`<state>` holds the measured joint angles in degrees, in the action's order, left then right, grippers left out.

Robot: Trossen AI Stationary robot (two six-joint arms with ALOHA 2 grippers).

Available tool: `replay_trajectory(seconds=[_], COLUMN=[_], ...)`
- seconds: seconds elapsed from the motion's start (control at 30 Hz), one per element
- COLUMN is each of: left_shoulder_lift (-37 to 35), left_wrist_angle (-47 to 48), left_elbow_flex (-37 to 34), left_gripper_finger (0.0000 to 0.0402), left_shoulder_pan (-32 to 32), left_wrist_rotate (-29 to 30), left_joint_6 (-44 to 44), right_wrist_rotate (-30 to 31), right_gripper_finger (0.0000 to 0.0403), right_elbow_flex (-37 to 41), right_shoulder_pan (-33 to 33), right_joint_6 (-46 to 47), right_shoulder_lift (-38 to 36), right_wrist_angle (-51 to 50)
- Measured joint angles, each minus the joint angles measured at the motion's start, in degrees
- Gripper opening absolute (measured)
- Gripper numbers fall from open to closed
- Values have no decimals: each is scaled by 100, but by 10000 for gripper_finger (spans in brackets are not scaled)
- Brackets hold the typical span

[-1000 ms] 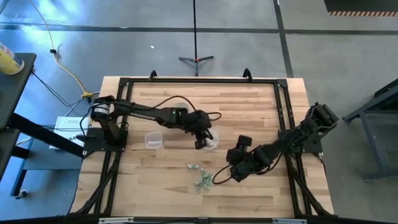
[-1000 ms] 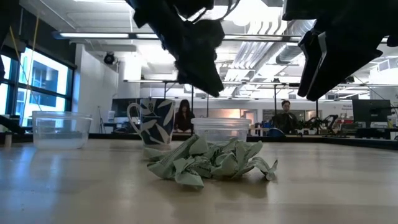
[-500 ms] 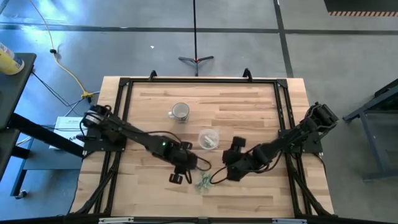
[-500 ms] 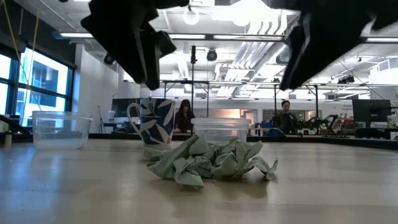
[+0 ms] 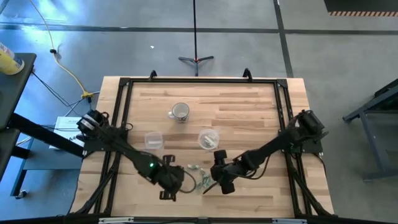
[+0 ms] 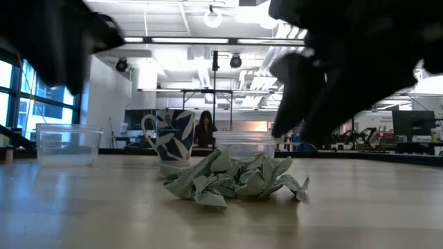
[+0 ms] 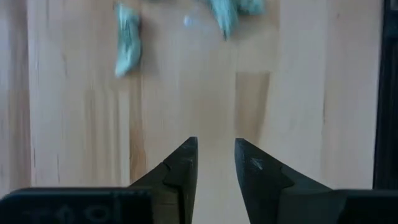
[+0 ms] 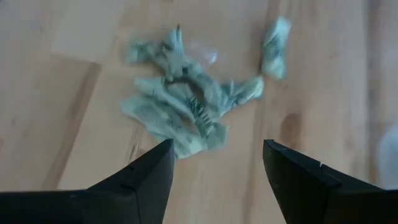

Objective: Pick and place Stevia / Truvia into bins
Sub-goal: Put the white stevia packet into the right transparent container

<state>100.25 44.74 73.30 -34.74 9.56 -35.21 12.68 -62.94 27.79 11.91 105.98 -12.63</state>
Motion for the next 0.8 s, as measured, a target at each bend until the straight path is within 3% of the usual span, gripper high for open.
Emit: replay_trajectory(seconds=[0.17, 0.5, 0.8], left_shoulder_lift=[0, 0, 0], left_wrist_angle=[89, 172, 199], left_elbow_flex=[0, 0, 0], left_gripper_finger=[140, 140, 140], left_shoulder_pan=[-126, -125, -43], left_wrist_rotate=[60, 290, 328], left_joint_6=[-394, -383, -364], right_wrist_rotate=[-234, -1035, -845], right_gripper_finger=[236, 236, 235], right_elbow_flex=[2, 4, 4], right_shoulder_pan=[-173, -393, -506], right_joint_6=[234, 977, 1232], right_shoulder_lift=[220, 266, 305], right_wrist_angle=[5, 277, 614])
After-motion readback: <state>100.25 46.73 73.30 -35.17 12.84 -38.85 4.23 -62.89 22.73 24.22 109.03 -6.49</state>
